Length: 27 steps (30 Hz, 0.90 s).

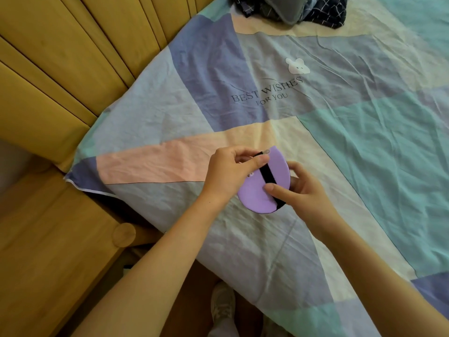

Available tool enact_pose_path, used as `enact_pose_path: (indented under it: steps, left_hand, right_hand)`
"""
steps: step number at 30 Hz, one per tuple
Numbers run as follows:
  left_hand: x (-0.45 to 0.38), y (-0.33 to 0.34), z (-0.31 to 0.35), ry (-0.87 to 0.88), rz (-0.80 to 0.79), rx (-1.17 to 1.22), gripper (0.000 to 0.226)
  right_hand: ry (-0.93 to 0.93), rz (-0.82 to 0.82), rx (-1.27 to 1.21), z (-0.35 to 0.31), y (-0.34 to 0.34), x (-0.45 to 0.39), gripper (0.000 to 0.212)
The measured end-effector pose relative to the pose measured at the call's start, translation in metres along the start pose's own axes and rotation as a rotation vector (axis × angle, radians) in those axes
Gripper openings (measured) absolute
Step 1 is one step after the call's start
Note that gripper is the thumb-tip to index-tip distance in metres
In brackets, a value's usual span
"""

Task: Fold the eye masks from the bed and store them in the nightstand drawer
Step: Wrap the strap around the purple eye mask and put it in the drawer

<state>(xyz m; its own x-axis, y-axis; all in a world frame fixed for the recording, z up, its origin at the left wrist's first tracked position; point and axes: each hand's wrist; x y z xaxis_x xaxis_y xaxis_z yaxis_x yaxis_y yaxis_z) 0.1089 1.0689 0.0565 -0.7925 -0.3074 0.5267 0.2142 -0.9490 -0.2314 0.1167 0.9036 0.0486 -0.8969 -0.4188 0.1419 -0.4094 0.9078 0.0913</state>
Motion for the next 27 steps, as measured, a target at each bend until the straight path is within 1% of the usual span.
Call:
enact_pose_path:
  steps: [2,3,5,7,10,12,15,18,20,23,25,27]
  left_hand:
    - [-0.001,-0.002,-0.004,-0.035,0.050,0.046,0.022]
    - [-0.001,-0.002,-0.006,-0.053,0.074,0.075,0.021]
    - [-0.002,-0.003,-0.010,-0.078,0.102,0.139,0.021]
    - [-0.002,-0.005,-0.012,-0.104,0.111,0.224,0.022]
    - [0.001,-0.008,-0.015,-0.161,0.110,0.378,0.028]
    - [0.004,-0.016,-0.017,-0.162,0.127,0.383,0.029]
    - [0.006,-0.042,-0.023,-0.083,0.195,0.282,0.021]
    - [0.016,-0.078,-0.034,0.004,0.326,0.011,0.005]
    - [0.032,-0.105,-0.051,0.013,0.423,-0.152,0.010]
    - [0.072,-0.138,-0.087,-0.011,0.547,-0.395,0.021]
    - [0.105,-0.154,-0.114,-0.049,0.639,-0.500,0.025]
    - [0.140,-0.168,-0.142,-0.082,0.742,-0.552,0.025]
  right_hand:
    - [-0.062,0.057,-0.031,0.002,0.004,0.001,0.065]
    - [-0.104,0.065,-0.016,0.003,0.006,0.002,0.069]
    - [-0.185,0.039,0.060,0.004,0.011,0.001,0.064]
    - [-0.226,-0.007,0.133,0.004,0.017,-0.001,0.059]
    - [-0.241,-0.051,0.196,0.004,0.029,-0.006,0.069]
    - [-0.272,-0.076,0.257,0.002,0.036,-0.010,0.072]
    - [-0.288,-0.124,0.271,-0.005,0.044,-0.016,0.073]
    - [-0.284,-0.163,0.262,-0.015,0.051,-0.019,0.072]
    - [-0.267,-0.214,0.248,-0.023,0.059,-0.017,0.071]
    - [-0.245,-0.341,0.236,-0.030,0.075,-0.011,0.070]
    - [-0.251,-0.472,0.253,-0.029,0.093,-0.003,0.069]
    - [-0.243,-0.587,0.257,-0.022,0.117,0.010,0.067]
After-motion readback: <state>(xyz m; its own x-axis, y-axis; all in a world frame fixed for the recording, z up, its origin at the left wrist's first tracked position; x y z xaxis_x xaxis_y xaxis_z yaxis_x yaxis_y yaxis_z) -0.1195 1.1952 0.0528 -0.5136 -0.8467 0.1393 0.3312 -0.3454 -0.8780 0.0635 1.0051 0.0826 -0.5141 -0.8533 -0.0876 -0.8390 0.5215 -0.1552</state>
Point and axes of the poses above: each hand's wrist, its own x-axis away from the middle knuckle, its own y-axis out of the palm, z = x × y, and after that the axes turned 15 degrees about -y, right-handed
